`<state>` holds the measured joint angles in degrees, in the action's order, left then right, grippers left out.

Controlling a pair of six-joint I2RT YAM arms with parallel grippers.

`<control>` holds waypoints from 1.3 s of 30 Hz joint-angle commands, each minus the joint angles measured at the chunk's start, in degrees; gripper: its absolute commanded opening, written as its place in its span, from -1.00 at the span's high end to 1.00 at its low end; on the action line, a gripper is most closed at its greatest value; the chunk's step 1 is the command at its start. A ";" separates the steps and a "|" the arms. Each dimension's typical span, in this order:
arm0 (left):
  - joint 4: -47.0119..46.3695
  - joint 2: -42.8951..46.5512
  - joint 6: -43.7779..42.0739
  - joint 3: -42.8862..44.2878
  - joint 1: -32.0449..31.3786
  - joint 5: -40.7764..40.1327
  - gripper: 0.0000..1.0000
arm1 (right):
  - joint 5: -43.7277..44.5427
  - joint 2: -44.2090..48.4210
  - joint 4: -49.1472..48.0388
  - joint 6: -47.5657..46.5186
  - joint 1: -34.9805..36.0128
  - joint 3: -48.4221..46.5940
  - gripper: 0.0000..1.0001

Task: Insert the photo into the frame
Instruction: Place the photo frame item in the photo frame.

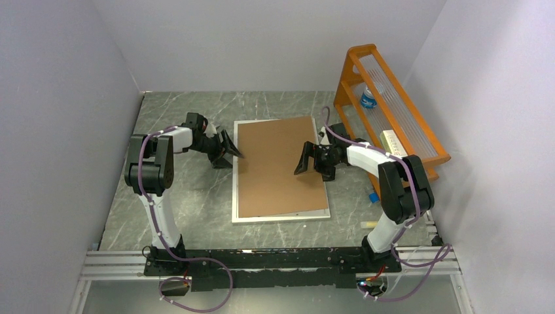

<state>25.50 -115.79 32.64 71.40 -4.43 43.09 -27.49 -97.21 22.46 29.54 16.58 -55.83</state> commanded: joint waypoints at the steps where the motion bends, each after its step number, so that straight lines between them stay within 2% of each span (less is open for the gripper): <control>1: 2.34 -2.25 -2.77 -0.69 -0.41 -7.89 -0.46 | 6.68 0.61 5.43 -0.10 1.46 -3.06 -0.98; 5: 2.90 -2.08 -2.92 -0.67 -0.41 -8.15 -0.46 | 12.84 0.00 11.98 -1.38 1.54 -5.32 -0.98; 10: 3.83 -1.51 -3.46 -0.56 -0.41 -8.81 -0.47 | 18.41 1.09 15.53 -2.17 1.57 -5.80 -0.98; 13: 4.32 -1.37 -3.62 -0.48 -0.41 -8.97 -0.48 | 18.49 2.17 15.10 -1.90 1.59 -5.47 -0.97; 16: 4.88 -1.75 -3.88 -0.31 -0.41 -9.16 -0.48 | 17.68 1.38 14.94 -1.47 1.90 -5.83 -0.88; 19: 5.29 -1.90 -3.90 -0.31 -0.41 -9.34 -0.47 | 21.35 0.98 15.78 -0.55 2.83 -6.43 -0.84; 23: 6.40 -1.94 -3.90 0.08 -0.41 -10.32 -0.47 | 26.06 3.32 17.52 0.84 4.01 -7.23 -0.89; 30: 7.33 -1.81 -4.00 0.64 -0.41 -10.38 -0.48 | 23.24 12.86 13.82 2.64 3.96 -5.36 -0.98; 34: 7.64 -1.68 -3.98 0.70 -0.32 -10.27 -0.48 | 26.01 16.94 13.50 4.15 3.52 -4.72 -0.98; 39: 6.86 -1.50 -3.25 -0.16 -0.32 -9.08 -0.48 | 30.21 16.86 12.66 4.37 3.34 -1.56 -0.98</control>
<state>29.85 -115.79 32.14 72.99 -4.69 40.73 -2.15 -79.83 36.29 32.84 20.25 -60.36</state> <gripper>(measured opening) 0.734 0.989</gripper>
